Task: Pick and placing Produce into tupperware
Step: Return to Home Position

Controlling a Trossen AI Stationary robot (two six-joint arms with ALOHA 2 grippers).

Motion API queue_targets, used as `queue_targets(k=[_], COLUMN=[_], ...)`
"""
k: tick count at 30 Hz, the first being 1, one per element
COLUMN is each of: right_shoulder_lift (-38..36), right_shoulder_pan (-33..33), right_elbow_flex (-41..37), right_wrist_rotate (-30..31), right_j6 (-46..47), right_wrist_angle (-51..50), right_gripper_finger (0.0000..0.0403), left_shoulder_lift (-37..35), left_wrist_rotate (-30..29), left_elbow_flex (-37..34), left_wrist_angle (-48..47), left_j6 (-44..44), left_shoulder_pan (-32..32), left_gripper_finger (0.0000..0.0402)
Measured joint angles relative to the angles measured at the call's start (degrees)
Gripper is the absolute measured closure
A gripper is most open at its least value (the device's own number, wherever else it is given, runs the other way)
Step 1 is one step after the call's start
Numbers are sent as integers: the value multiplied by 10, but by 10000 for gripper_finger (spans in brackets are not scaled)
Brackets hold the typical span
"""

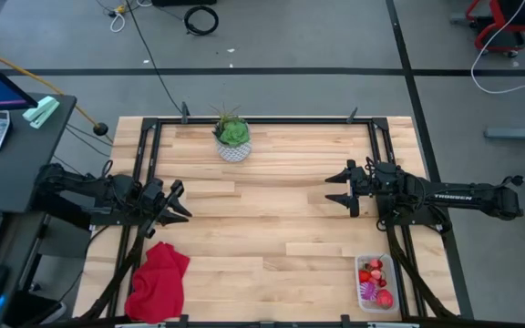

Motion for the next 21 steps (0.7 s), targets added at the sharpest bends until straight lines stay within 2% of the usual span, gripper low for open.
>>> queue_targets(k=[13,21], right_shoulder_lift=[0,0], right_shoulder_pan=[0,0], right_elbow_flex=[0,0], right_wrist_rotate=[0,0], right_j6=[0,0], right_wrist_angle=[0,0], right_gripper_finger=[103,103], left_shoulder_lift=[0,0], left_wrist_rotate=[0,0], left_elbow_flex=[0,0], left_wrist_angle=[0,0], left_j6=[0,0], left_shoulder_pan=[0,0], left_gripper_finger=[331,322])
